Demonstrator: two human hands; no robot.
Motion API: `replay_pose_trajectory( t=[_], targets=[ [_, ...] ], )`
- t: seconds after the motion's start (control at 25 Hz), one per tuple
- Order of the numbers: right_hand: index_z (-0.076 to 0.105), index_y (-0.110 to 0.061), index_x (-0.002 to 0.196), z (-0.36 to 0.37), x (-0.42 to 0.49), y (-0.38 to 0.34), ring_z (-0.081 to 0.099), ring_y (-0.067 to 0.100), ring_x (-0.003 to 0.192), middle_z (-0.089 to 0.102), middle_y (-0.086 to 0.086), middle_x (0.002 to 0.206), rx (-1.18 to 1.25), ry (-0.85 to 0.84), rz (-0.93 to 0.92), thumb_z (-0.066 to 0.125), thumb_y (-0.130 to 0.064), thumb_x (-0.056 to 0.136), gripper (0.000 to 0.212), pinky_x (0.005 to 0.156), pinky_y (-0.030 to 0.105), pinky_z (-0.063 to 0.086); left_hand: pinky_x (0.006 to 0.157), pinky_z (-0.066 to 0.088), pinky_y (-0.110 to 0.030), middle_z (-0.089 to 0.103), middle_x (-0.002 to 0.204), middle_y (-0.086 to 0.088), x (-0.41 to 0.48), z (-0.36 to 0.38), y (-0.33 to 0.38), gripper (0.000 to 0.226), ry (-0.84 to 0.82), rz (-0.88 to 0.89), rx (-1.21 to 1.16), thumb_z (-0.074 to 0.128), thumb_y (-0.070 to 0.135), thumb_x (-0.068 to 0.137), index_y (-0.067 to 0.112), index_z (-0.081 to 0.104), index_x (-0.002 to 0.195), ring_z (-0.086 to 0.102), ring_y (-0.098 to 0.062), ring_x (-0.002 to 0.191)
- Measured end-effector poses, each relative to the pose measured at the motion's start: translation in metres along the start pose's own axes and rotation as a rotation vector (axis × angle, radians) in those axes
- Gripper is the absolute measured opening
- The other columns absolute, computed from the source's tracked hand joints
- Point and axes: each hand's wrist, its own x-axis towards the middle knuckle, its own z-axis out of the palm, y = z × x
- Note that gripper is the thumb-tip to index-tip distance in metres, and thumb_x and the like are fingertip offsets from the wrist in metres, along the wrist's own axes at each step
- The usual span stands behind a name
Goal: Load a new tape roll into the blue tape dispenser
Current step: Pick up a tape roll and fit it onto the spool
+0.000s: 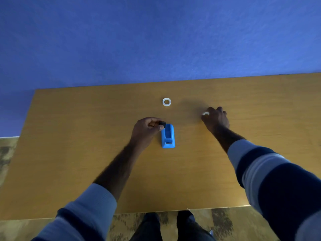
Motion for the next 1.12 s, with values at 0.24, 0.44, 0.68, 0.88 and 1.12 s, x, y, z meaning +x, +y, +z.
replay_pose_trajectory(
  t=[0.24, 0.44, 0.68, 0.88, 1.12],
  targets=[
    [0.061, -0.007, 0.123, 0.017, -0.013, -0.007, 0.050, 0.034, 0.116, 0.050, 0.018, 0.126, 0.056, 0.084, 0.051, 0.061, -0.029, 0.096, 0.035, 0.085, 0.050, 0.057, 0.082, 0.052, -0.023, 0.079, 0.097, 0.007, -0.001, -0.003, -0.002, 0.022, 0.011, 0.022, 0.091, 0.074, 0.017, 0.087, 0.019, 0.079, 0.108, 0.071, -0.008, 0.090],
    [0.060, -0.006, 0.122, 0.023, -0.024, -0.008, 0.048, 0.034, 0.115, 0.051, 0.018, 0.124, 0.091, 0.096, 0.033, 0.061, -0.016, 0.095, 0.028, 0.087, 0.046, 0.056, 0.082, 0.051, -0.023, 0.078, 0.097, 0.003, 0.000, -0.002, 0.004, 0.023, 0.011, 0.033, 0.091, 0.074, 0.015, 0.087, 0.018, 0.078, 0.110, 0.068, -0.007, 0.087],
    [0.061, -0.009, 0.129, 0.022, -0.030, -0.005, 0.056, 0.028, 0.108, 0.055, 0.014, 0.128, 0.436, 0.071, 0.097, 0.066, -0.020, 0.090, 0.041, 0.086, 0.045, 0.056, 0.091, 0.056, -0.031, 0.078, 0.102, 0.004, 0.000, 0.000, 0.010, 0.025, -0.014, 0.056, 0.070, 0.073, 0.015, 0.088, 0.018, 0.077, 0.113, 0.071, -0.013, 0.098],
    [0.060, -0.015, 0.127, 0.023, -0.041, -0.015, 0.068, 0.024, 0.097, 0.066, 0.009, 0.115, 0.901, 0.037, 0.114, 0.070, -0.016, 0.090, 0.038, 0.076, 0.040, 0.063, 0.096, 0.056, -0.038, 0.079, 0.103, 0.005, 0.001, 0.005, 0.013, 0.025, -0.022, 0.048, 0.057, 0.073, 0.014, 0.087, 0.019, 0.077, 0.111, 0.070, -0.012, 0.098],
    [0.069, -0.020, 0.121, 0.019, -0.040, -0.031, 0.067, 0.016, 0.102, 0.068, 0.002, 0.119, 1.020, -0.052, 0.014, 0.071, -0.023, 0.093, 0.028, 0.078, 0.033, 0.063, 0.094, 0.057, -0.037, 0.079, 0.101, 0.007, 0.004, 0.004, 0.019, 0.024, -0.014, 0.066, 0.069, 0.074, 0.016, 0.086, 0.020, 0.078, 0.109, 0.071, -0.012, 0.097]
  ],
)
